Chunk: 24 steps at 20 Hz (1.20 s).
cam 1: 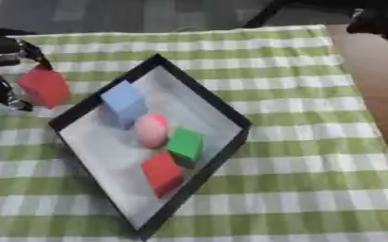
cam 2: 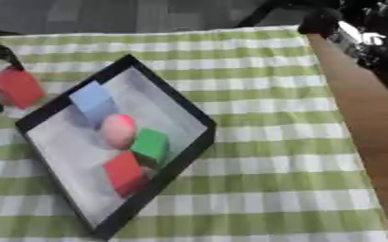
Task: Pick up objects on the table and place them in the box.
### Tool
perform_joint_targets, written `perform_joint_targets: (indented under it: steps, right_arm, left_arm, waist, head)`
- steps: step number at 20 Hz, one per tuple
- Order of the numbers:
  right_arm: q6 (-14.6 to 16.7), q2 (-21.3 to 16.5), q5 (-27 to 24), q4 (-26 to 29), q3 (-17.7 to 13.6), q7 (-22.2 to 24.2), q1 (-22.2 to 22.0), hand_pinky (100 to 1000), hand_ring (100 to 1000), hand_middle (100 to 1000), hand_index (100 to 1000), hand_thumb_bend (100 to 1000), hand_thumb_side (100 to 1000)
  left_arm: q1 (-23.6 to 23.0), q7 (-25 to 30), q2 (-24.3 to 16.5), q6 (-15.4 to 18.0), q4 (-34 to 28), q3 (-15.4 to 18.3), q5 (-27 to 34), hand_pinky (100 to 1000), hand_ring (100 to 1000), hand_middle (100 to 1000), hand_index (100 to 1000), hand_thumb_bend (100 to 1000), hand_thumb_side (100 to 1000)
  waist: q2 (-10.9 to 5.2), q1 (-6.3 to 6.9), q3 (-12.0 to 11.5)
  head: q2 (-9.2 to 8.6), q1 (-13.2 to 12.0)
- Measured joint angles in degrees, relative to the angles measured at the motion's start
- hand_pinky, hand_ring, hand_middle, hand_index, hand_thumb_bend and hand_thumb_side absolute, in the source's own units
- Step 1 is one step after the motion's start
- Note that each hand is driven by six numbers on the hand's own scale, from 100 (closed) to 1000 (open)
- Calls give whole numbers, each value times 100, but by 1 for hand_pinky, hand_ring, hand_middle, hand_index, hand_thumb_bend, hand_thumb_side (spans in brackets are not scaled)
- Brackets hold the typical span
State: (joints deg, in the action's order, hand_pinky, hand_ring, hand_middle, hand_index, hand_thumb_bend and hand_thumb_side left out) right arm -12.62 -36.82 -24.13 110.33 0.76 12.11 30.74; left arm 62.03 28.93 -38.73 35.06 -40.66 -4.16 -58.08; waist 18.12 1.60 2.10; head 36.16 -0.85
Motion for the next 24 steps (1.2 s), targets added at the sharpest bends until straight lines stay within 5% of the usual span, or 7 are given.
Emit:
perform_joint_targets:
  steps: [10, 17, 24]
  right_arm:
    - [-1, 3, 33, -37, 2, 33, 2, 889, 708, 602, 759, 204, 327]
    - [7, 3, 38, -64, 2, 42, 2, 889, 709, 602, 759, 194, 331]
    - [11, 3, 10, -69, 2, 39, -7, 889, 709, 603, 760, 189, 326]
  left_arm:
    - [-11, -372, 107, 104, 72, 11, -419, 783, 701, 562, 712, 656, 100]
    - [-11, -772, 120, 59, 92, 26, -495, 716, 607, 467, 604, 559, 100]
    - [-6, -898, 146, -64, 76, 45, -278, 699, 592, 463, 594, 474, 100]
  waist:
    - [76, -1, 24]
    - [76, -1, 25]
    - [67, -1, -14]
  head:
    - [-8, -21]
    - [-3, 2]
    - [153, 208]
